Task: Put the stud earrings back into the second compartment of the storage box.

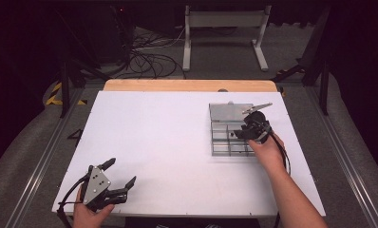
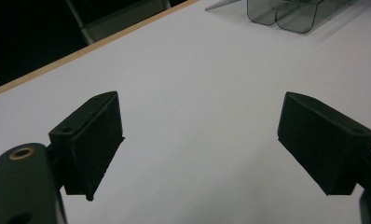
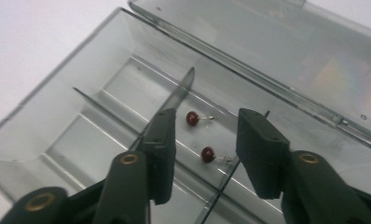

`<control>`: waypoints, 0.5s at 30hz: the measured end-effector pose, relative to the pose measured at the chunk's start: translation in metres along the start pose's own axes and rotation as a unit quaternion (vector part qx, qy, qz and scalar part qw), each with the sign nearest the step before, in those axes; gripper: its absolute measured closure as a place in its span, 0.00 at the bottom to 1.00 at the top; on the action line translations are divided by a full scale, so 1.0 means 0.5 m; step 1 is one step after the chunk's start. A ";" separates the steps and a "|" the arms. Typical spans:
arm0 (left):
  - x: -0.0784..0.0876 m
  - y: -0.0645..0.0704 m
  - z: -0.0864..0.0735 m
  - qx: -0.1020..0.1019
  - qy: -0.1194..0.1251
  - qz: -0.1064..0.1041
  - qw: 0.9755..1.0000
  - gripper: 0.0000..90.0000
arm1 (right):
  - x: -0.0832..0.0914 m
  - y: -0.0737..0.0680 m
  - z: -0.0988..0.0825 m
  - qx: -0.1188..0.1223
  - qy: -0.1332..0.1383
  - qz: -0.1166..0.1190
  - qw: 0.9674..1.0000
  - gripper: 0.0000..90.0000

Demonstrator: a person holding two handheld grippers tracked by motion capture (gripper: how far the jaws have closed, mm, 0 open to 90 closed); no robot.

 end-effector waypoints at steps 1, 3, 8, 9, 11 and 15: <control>0.000 0.000 0.000 0.000 0.000 0.000 1.000 0.16 | 0.006 -0.006 0.002 0.002 0.007 0.006 1.000 0.58; 0.001 0.001 0.000 0.001 0.000 -0.001 1.000 0.16 | 0.021 -0.019 0.006 0.010 0.021 0.015 1.000 0.53; 0.001 0.001 0.001 0.002 0.001 -0.001 1.000 0.16 | 0.055 -0.054 0.011 0.038 0.053 0.036 0.997 0.43; 0.000 0.001 0.001 0.000 0.001 0.000 1.000 0.16 | 0.063 -0.064 0.011 0.045 0.058 0.040 0.996 0.41; 0.000 0.001 0.000 0.002 0.000 -0.001 1.000 0.16 | 0.074 -0.080 0.011 0.057 0.066 0.046 0.995 0.39; 0.002 0.003 0.001 0.002 0.000 -0.001 1.000 0.16 | 0.093 -0.109 0.004 0.079 0.079 0.055 0.992 0.35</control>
Point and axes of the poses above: each handheld gripper's, and its own axes: x roughly backward along the jaws, z roughly out of its top, y roughly to its right, the point moved 7 cm from there along -x, roughly forward along the jaws, and after that the axes turned 11 degrees about z, right-handed, at the moved point
